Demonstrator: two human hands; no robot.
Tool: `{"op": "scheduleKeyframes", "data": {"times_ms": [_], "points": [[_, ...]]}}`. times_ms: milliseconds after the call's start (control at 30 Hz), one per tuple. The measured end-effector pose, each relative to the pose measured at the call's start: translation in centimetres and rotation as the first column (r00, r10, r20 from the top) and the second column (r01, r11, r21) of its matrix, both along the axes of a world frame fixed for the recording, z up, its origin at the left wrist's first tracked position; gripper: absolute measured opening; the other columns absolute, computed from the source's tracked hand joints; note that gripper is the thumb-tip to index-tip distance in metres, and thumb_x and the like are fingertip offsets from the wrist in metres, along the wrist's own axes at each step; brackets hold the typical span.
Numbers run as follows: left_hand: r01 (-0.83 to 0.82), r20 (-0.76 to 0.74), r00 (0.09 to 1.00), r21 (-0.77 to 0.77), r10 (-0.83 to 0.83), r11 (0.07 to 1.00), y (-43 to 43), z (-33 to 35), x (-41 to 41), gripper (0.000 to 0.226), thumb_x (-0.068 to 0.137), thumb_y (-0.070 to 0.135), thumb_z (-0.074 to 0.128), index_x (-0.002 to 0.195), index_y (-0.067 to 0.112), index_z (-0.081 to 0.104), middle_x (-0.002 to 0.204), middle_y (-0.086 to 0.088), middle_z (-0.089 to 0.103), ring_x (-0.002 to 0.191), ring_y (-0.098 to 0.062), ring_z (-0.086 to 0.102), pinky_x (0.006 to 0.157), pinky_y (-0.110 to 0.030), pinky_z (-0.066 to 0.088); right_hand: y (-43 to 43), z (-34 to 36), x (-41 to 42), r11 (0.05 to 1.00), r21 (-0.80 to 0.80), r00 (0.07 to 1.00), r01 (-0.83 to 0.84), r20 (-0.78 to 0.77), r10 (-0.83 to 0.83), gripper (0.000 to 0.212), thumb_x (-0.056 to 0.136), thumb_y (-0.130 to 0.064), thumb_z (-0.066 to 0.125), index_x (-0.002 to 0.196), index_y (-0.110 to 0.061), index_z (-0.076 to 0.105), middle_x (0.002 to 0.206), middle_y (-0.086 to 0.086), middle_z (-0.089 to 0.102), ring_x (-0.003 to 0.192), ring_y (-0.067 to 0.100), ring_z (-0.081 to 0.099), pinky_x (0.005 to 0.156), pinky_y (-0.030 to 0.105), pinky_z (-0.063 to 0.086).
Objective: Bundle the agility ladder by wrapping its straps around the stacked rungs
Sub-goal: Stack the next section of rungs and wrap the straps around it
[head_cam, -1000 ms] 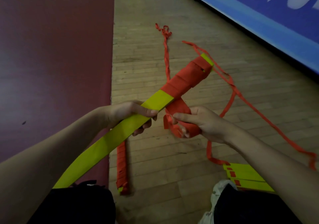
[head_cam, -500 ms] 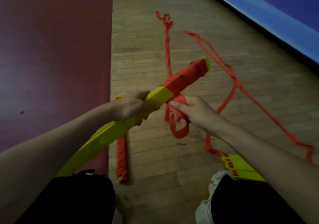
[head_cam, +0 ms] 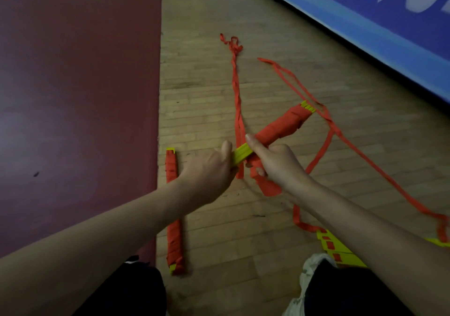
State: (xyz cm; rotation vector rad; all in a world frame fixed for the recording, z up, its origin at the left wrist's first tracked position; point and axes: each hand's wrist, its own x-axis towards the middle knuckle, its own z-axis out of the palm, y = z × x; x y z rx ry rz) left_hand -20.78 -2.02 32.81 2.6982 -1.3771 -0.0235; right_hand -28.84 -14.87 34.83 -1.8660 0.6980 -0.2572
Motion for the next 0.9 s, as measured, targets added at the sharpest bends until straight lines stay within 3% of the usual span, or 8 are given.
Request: {"op": "scheduleKeyframes", "data": {"times_ms": [133, 233, 300, 400, 567, 633, 800, 900], "points": [[0.036, -0.001, 0.999, 0.011, -0.036, 0.999, 0.0, -0.1, -0.2, 0.044, 0.099, 0.049, 0.035, 0.122, 0.012, 0.034, 0.104, -0.011, 0.064, 0.089, -0.033, 0.064, 0.067, -0.038, 0.047, 0.0, 0.0, 0.0, 0.958, 0.285, 0.998, 0.022, 0.045, -0.036, 0.032, 0.094, -0.038, 0.058, 0.079, -0.009, 0.060, 0.036, -0.009, 0.044, 0.033, 0.003, 0.038, 0.037, 0.011, 0.032], [-0.022, -0.305, 0.952, -0.056, 0.004, 0.998, 0.3, 1.1, 0.2, 0.056, 0.092, 0.067, 0.029, 0.112, 0.015, 0.042, 0.098, -0.011, 0.065, 0.089, -0.031, 0.063, 0.075, -0.040, 0.048, -0.5, -0.4, 0.1, 0.950, 0.312, 0.998, -0.010, 0.068, -0.012, 0.034, 0.093, -0.039, 0.058, 0.081, -0.008, 0.061, 0.038, -0.008, 0.040, 0.035, 0.004, 0.036, 0.039, 0.014, 0.032], [-0.143, -0.624, 0.781, -0.144, 0.022, 0.979, 0.8, 2.2, 1.5, 0.064, 0.089, 0.069, 0.027, 0.117, 0.016, 0.052, 0.102, -0.009, 0.066, 0.086, -0.026, 0.066, 0.082, -0.041, 0.052, -1.0, -0.5, 0.2, 0.945, 0.323, 0.995, -0.054, 0.098, 0.023, 0.039, 0.093, -0.042, 0.057, 0.082, -0.005, 0.063, 0.040, -0.007, 0.039, 0.037, 0.005, 0.034, 0.039, 0.016, 0.029], [-0.267, -0.859, 0.513, -0.156, 0.003, 0.951, 2.1, 2.9, 4.2, 0.066, 0.096, 0.060, 0.025, 0.111, 0.011, 0.066, 0.100, -0.007, 0.069, 0.086, -0.021, 0.066, 0.078, -0.034, 0.053, -1.3, 0.1, 0.3, 0.905, 0.392, 0.972, -0.165, 0.221, 0.082, 0.039, 0.096, -0.035, 0.052, 0.087, 0.002, 0.060, 0.040, -0.009, 0.042, 0.035, 0.003, 0.030, 0.036, 0.015, 0.021], [-0.164, -0.994, -0.065, -0.071, -0.083, 0.984, 3.2, 2.4, 5.0, 0.078, 0.094, 0.063, 0.023, 0.108, 0.001, 0.068, 0.099, -0.021, 0.069, 0.076, -0.031, 0.068, 0.069, -0.036, 0.057, -1.5, 1.0, 0.4, 0.824, 0.463, 0.911, -0.327, 0.385, 0.146, 0.036, 0.085, -0.036, 0.054, 0.084, 0.000, 0.057, 0.040, -0.009, 0.043, 0.034, 0.002, 0.030, 0.037, 0.016, 0.021], [-0.129, -0.976, -0.204, -0.052, -0.078, 0.990, 3.4, 2.4, 4.9, 0.080, 0.091, 0.065, 0.022, 0.101, 0.003, 0.072, 0.092, -0.020, 0.070, 0.068, -0.029, 0.069, 0.064, -0.034, 0.057, -1.6, 0.9, 0.5, 0.817, 0.461, 0.903, -0.347, 0.399, 0.158, 0.035, 0.082, -0.037, 0.056, 0.079, -0.002, 0.059, 0.041, -0.006, 0.038, 0.034, 0.003, 0.030, 0.037, 0.016, 0.022], [-0.106, -0.954, -0.258, -0.127, -0.150, 0.986, 4.0, 2.8, 5.1, 0.050, 0.067, 0.052, 0.077, 0.090, 0.008, 0.071, 0.065, -0.008, 0.063, 0.046, -0.016, 0.059, 0.044, -0.024, 0.049, -2.5, 0.8, 0.0, 0.823, 0.404, 0.898, -0.399, 0.352, 0.263, 0.036, 0.082, -0.039, 0.055, 0.080, -0.004, 0.062, 0.047, 0.002, 0.046, 0.033, 0.007, 0.031, 0.035, 0.016, 0.027], [-0.097, -0.966, -0.232, -0.093, -0.114, 0.991, 4.0, 2.6, 5.4, 0.051, 0.055, 0.051, 0.086, 0.082, 0.010, 0.072, 0.064, -0.006, 0.057, 0.046, -0.015, 0.053, 0.046, -0.023, 0.047, -3.5, 0.7, -0.7, 0.832, 0.304, 0.881, -0.464, 0.258, 0.397, 0.030, 0.082, -0.033, 0.057, 0.088, -0.005, 0.064, 0.061, 0.004, 0.065, 0.045, 0.015, 0.053, 0.046, 0.023, 0.045]]}}
